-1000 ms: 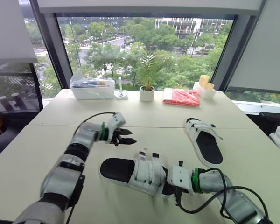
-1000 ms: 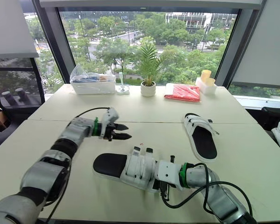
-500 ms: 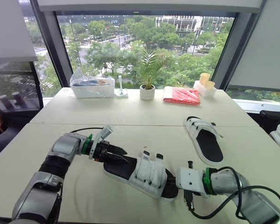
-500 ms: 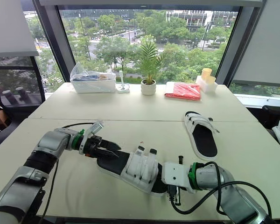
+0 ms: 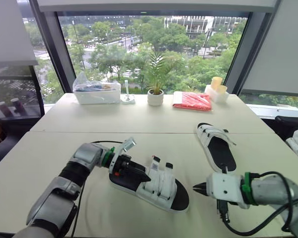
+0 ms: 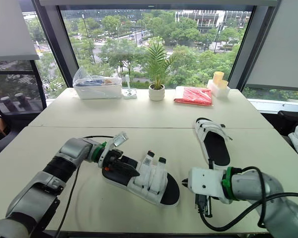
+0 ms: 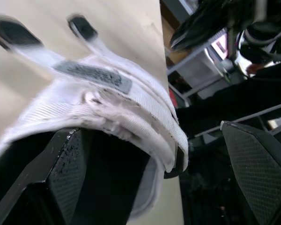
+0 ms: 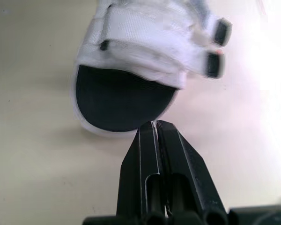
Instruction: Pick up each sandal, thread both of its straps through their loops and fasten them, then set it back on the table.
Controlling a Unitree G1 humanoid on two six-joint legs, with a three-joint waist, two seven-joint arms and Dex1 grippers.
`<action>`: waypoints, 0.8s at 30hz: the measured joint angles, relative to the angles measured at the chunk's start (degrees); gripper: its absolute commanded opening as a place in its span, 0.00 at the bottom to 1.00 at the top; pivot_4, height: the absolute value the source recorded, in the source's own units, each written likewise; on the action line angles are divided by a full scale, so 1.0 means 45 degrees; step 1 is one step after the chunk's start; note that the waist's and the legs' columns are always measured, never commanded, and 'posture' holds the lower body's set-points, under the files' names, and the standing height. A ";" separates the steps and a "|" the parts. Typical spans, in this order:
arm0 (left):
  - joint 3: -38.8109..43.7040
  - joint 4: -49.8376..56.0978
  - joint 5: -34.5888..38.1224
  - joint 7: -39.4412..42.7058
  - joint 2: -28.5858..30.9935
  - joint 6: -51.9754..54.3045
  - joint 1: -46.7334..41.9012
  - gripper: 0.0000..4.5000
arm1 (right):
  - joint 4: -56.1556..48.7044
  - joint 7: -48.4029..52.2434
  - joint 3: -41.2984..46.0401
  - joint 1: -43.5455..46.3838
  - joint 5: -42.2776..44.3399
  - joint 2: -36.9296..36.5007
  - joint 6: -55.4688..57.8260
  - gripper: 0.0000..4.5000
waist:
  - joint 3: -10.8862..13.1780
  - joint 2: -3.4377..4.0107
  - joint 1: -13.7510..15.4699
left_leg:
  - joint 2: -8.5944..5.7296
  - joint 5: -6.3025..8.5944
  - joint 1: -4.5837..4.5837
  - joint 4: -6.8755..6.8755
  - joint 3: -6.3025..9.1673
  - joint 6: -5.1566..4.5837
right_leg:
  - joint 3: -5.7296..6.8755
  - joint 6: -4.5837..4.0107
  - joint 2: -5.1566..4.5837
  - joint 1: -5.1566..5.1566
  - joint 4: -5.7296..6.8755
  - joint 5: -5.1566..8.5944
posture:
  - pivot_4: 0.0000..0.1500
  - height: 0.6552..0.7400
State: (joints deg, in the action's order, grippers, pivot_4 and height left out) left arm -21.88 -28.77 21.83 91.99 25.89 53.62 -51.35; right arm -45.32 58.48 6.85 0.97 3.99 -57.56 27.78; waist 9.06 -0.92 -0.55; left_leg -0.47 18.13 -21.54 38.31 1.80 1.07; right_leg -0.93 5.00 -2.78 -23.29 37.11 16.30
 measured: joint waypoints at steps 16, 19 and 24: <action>-0.0515 -0.1355 0.0282 -0.0282 -0.1167 0.1410 -0.0997 0.00 | -0.0654 -0.0631 0.0274 -0.0324 0.0407 -0.0013 0.1258 0.00 | 0.0001 0.0000 -0.0005 | -0.0003 0.0000 0.0000 0.0008 -0.0009 0.0000 | -0.0010 0.0003 0.0003 -0.0007 0.0014 0.0002 | 1.00 1.00; -0.0368 -0.1194 0.0316 -0.0514 -0.1218 0.1743 -0.1001 0.00 | -0.0654 -0.0702 0.0273 -0.0343 0.0400 -0.0033 0.1272 0.00 | 0.0001 0.0000 -0.0005 | -0.0004 0.0000 -0.0001 0.0010 -0.0010 0.0000 | -0.0014 0.0003 0.0003 -0.0006 0.0015 0.0002 | 1.00 1.00; 0.2104 -0.2149 0.0962 -0.2923 -0.2596 0.2546 -0.1387 0.00 | -0.0656 -0.0829 0.0271 -0.0385 0.0408 -0.0072 0.1345 0.00 | 0.0004 -0.0006 0.0134 | -0.0005 0.0004 -0.0033 0.0065 0.0000 -0.0008 | -0.0003 0.0005 -0.0002 -0.0011 0.0023 0.0001 | 1.00 1.00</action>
State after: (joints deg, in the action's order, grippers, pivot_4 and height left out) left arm -12.42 -38.44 26.16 78.84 14.21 65.07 -57.60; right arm -48.27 54.75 8.07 -0.76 5.82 -57.88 33.83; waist 9.08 -0.95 0.05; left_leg -0.49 18.14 -21.69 38.60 1.80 1.04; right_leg -0.95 5.02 -2.78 -23.34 37.21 16.31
